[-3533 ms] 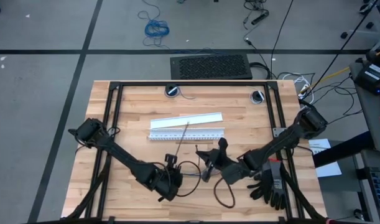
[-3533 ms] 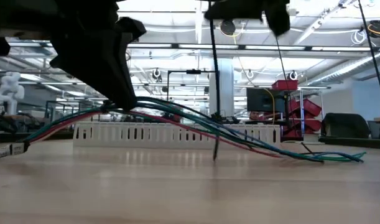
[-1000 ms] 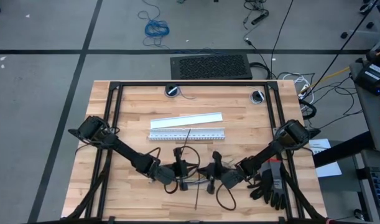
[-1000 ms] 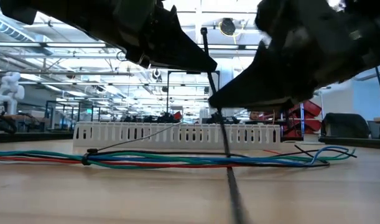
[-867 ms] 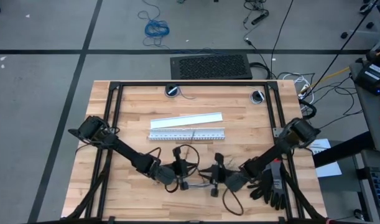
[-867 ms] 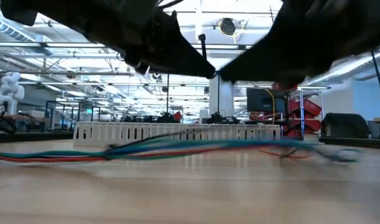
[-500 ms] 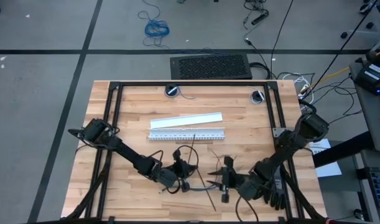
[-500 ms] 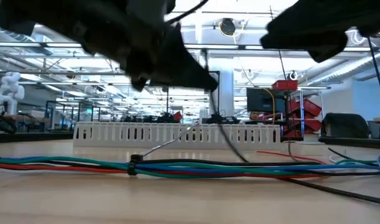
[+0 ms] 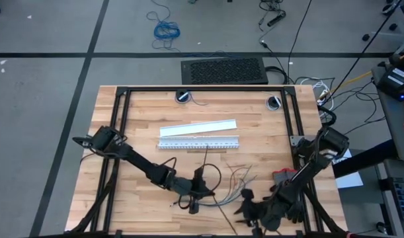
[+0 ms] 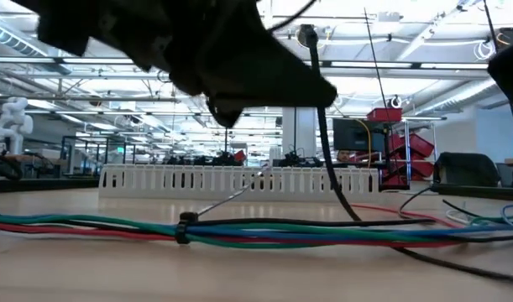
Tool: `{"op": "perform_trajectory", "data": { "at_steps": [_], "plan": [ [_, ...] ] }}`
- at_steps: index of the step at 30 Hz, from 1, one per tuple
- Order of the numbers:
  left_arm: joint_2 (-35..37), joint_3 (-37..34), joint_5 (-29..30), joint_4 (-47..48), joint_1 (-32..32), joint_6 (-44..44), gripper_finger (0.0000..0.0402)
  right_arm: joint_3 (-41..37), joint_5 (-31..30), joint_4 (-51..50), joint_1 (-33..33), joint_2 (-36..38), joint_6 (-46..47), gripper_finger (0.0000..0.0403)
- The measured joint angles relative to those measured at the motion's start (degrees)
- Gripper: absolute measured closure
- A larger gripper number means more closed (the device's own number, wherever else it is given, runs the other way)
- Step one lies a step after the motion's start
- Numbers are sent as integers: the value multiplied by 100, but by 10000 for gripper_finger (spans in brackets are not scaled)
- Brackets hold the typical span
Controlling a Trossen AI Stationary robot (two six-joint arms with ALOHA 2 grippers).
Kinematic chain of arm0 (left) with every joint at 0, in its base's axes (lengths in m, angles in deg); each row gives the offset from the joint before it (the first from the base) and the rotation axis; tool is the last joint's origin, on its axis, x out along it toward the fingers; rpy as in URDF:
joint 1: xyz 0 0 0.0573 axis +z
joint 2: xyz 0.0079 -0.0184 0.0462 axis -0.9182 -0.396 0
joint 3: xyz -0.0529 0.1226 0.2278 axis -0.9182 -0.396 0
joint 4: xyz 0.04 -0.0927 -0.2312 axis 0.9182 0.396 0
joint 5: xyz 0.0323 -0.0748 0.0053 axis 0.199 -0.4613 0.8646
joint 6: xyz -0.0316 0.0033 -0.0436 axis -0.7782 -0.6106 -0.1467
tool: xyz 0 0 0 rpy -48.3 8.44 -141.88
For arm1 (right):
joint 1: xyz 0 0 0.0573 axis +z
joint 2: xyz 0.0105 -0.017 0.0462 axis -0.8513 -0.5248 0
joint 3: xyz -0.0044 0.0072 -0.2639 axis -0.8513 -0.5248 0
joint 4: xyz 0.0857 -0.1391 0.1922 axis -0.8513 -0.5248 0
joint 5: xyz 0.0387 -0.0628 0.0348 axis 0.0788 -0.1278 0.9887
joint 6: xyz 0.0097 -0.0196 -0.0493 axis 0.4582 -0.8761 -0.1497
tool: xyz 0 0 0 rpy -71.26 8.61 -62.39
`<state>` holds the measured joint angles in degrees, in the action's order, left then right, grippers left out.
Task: Ziptie cables
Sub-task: Wrap the black zip tie around the colored cable wires
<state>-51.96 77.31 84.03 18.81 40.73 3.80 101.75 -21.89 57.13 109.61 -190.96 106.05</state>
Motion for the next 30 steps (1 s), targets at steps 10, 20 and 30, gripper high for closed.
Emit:
{"op": "perform_trajectory", "data": {
  "at_steps": [10, 20, 30],
  "plan": [
    [-223, 0, -565, -187, 269, -117, 401, 1557, -150, -1677, 161, -1112, -451, 275],
    [-250, 257, 622, -393, -89, -629, 402, 3437, -1104, -2496, 349, -2588, -807, 275],
    [-269, 367, 1205, 76, -498, -1254, 402, 3653, -1166, -2626, 442, -2630, -752, 275]
  ]
}}
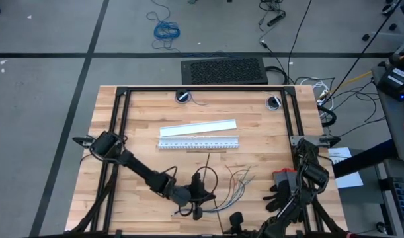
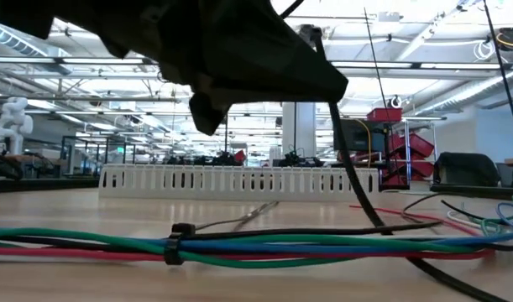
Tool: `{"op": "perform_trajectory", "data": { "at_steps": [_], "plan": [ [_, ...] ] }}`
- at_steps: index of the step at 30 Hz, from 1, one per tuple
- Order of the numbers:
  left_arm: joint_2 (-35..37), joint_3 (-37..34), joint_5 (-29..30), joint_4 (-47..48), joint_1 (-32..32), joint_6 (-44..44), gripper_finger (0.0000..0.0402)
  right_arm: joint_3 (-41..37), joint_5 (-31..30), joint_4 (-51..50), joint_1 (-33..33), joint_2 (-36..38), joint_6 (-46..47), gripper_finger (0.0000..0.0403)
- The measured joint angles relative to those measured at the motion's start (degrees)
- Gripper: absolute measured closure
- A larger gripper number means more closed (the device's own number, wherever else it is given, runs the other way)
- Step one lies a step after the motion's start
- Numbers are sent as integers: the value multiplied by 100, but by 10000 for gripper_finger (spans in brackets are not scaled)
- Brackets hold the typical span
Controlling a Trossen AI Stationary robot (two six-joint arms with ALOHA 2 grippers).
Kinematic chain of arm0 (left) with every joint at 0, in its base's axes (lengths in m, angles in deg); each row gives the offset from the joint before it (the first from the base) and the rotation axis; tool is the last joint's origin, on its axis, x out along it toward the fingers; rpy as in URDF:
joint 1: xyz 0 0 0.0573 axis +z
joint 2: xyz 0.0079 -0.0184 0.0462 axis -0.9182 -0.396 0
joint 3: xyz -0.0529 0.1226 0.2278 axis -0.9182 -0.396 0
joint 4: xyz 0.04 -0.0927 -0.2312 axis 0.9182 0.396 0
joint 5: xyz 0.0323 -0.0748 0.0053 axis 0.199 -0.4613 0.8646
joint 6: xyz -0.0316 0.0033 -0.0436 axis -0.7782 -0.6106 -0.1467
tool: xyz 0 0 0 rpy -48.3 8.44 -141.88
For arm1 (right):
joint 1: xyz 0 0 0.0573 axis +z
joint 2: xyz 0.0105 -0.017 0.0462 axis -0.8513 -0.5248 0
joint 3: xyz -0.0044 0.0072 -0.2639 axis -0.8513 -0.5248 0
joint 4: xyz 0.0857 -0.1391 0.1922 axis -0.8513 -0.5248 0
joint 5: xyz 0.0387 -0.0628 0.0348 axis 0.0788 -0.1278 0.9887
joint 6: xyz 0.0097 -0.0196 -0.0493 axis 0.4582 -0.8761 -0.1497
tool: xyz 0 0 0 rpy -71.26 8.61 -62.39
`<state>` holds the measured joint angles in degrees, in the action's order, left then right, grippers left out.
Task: Ziptie cables
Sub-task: Wrap the black zip tie around the colored cable wires
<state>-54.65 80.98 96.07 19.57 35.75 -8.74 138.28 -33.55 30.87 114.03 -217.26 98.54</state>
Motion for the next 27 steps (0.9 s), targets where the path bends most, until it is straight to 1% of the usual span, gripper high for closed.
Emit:
{"op": "perform_trajectory", "data": {
  "at_steps": [3, 5, 8, 11, 17, 21, 25, 27],
  "plan": [
    [0, 0, -19, 17, -30, 103, 402, 2, 154, 90, 0, 0, -72, 275],
    [0, 0, -182, 22, -24, 275, 402, 1, 226, 183, 30, 0, -190, 275],
    [0, 0, -591, 21, 18, 448, 402, 2, 298, 221, 146, 7, -272, 275],
    [0, 0, -722, 16, 41, 458, 402, 2, 139, 215, 260, 8, -288, 275],
    [0, 0, -746, 9, 74, 483, 402, 2, -198, 266, 315, -4, -483, 275],
    [0, -2, -867, -12, 110, 476, 402, 8, -395, 525, 284, -232, -853, 275],
    [0, -2, -901, -9, 112, 474, 402, 9, -488, 582, 273, -399, -831, 275],
    [0, -2, -906, -9, 116, 474, 402, 14, -646, 718, 270, -493, -796, 275]
  ]
}}
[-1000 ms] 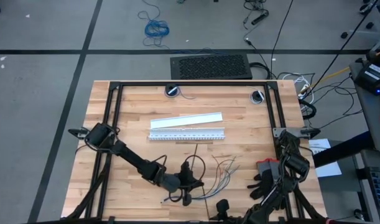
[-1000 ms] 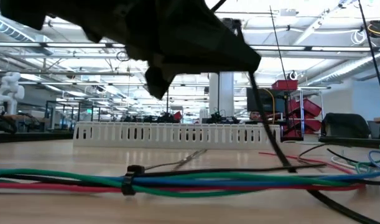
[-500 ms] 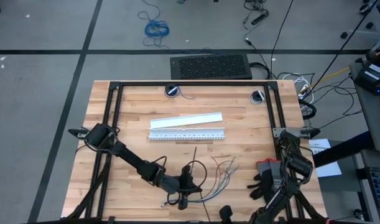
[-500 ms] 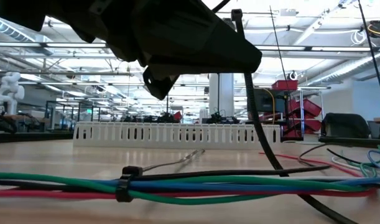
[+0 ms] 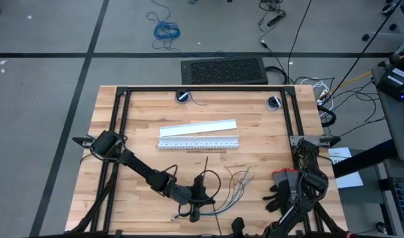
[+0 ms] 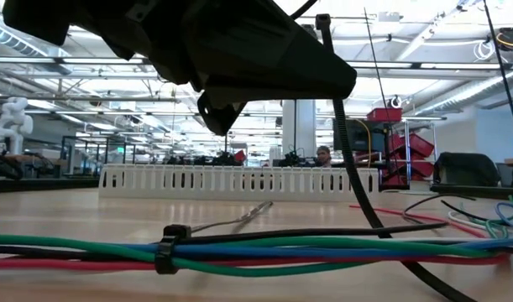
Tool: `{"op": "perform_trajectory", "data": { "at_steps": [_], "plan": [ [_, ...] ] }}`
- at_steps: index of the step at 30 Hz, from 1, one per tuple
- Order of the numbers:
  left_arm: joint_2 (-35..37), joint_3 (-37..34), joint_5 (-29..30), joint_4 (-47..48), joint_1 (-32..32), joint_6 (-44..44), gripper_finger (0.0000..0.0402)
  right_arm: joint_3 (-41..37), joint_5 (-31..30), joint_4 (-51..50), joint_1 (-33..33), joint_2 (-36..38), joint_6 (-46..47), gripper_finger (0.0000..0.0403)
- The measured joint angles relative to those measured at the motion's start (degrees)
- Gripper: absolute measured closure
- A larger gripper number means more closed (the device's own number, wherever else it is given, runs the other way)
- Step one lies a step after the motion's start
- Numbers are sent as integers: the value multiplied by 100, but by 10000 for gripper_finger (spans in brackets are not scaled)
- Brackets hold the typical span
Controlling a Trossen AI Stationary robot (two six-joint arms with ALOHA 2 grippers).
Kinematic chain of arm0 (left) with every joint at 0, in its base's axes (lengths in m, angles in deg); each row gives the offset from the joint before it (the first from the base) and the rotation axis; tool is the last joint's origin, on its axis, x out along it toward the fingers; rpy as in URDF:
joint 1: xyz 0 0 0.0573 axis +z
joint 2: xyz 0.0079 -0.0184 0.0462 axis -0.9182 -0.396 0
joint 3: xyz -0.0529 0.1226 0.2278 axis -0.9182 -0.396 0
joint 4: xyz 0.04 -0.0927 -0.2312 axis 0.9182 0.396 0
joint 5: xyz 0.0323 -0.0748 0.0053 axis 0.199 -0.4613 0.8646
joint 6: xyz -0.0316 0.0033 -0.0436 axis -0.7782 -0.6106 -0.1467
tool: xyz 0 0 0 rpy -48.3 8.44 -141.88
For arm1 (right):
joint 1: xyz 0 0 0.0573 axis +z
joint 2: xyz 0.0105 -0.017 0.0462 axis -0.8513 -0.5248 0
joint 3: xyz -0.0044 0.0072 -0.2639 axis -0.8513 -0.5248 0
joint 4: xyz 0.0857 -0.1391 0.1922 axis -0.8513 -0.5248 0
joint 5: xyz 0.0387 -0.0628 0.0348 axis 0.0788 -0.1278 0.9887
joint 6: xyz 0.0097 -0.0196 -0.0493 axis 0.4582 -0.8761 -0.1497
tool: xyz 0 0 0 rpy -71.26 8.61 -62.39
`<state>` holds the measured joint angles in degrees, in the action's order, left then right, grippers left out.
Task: Ziptie cables
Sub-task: Wrap the black zip tie around the colored cable wires
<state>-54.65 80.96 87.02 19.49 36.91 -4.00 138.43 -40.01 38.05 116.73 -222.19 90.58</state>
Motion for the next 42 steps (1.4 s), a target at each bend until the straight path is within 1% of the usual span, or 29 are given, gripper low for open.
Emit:
{"op": "perform_trajectory", "data": {
  "at_steps": [10, 15, 21, 25, 29, 32, 33, 38, 42],
  "plan": [
    [0, -2, 0, -6, 7, -42, 402, -14, -629, 575, -79, -99, -736, 275],
    [0, -2, -4, -9, 7, -44, 402, -14, -513, 689, -145, -99, -818, 275],
    [0, -2, -4, -16, 7, -42, 402, -14, -545, 1062, -203, -99, -1063, 279],
    [0, -2, -7, -17, 7, -41, 402, -14, -258, 1214, -267, -99, -1066, 305],
    [0, -4, -7, -20, 7, -39, 402, -14, -85, 1243, -329, -99, -978, 351],
    [0, -4, -9, -19, 7, -39, 402, -14, -95, 1274, -335, -97, -966, 389],
    [0, -4, -9, -17, 7, -39, 402, -14, -116, 1289, -333, -97, -960, 396],
    [0, -4, -11, -5, 7, 72, 402, -14, -129, 1319, -331, -97, -688, 402],
    [2, -4, 36, 102, -20, 579, 402, -14, -134, 1321, -320, -69, -461, 402]
  ]
}}
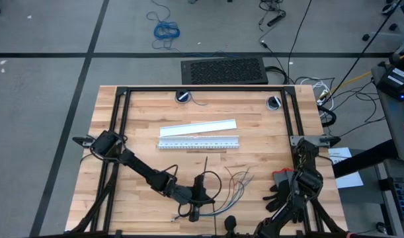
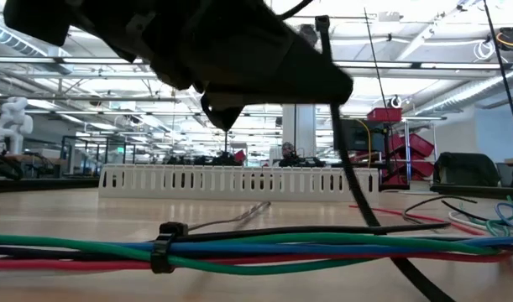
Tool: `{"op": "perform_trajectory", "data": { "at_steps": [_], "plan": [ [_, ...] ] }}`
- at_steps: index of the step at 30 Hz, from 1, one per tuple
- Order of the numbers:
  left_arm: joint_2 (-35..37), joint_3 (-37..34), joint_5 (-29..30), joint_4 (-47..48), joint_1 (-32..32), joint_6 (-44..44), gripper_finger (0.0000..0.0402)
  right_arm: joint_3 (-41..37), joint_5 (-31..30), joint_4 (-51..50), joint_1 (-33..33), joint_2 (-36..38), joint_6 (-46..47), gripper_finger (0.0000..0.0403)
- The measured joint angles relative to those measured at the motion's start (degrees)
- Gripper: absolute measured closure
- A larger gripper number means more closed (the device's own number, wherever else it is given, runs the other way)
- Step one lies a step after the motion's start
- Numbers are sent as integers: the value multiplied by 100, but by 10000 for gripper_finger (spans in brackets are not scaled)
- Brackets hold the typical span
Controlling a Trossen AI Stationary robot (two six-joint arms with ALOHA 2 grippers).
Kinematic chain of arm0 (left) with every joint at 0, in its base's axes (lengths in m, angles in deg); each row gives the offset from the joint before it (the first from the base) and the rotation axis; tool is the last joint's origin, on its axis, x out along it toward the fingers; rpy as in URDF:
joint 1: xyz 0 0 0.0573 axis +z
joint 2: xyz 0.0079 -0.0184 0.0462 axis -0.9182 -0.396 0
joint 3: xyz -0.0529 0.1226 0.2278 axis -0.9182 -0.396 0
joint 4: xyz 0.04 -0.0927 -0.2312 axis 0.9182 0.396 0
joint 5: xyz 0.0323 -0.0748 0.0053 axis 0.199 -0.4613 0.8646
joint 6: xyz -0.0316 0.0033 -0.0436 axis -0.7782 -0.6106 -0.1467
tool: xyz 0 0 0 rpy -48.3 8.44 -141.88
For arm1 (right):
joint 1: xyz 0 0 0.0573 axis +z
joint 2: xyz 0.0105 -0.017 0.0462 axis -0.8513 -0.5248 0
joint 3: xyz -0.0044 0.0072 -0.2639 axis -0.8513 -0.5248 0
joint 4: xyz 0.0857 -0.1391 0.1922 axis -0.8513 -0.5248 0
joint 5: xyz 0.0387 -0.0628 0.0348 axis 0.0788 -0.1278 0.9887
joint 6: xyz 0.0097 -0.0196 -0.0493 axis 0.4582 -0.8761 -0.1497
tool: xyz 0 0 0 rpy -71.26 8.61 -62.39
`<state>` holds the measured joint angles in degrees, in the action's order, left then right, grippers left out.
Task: Ziptie cables
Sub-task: Wrap the black zip tie around the colored cable wires
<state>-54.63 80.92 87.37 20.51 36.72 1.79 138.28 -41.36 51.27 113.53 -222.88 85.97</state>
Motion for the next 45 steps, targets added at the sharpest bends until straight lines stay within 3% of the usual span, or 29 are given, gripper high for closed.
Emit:
{"op": "perform_trajectory", "data": {
  "at_steps": [11, 18, 24, 28, 35, 45],
  "plan": [
    [0, 0, 777, 386, -161, 2216, 402, 4, -137, -592, -94, 57, 1308, 403],
    [0, 0, 894, 363, -168, 2610, 401, -196, -516, -628, -175, 444, 2044, 403],
    [0, 72, 997, 282, -243, 3107, 402, -895, -554, -629, -240, 1112, 3209, 403],
    [0, 152, 1187, 293, -287, 3404, 402, -1802, -177, 230, -439, 1603, 3871, 403],
    [2, 197, 1819, 303, -324, 3747, 402, -3405, 738, 3568, -855, 1913, 3556, 403],
    [2, 199, 2294, 459, -345, 3592, 401, -3539, 1346, 3681, -1204, 1913, 3652, 403]
  ]
}}
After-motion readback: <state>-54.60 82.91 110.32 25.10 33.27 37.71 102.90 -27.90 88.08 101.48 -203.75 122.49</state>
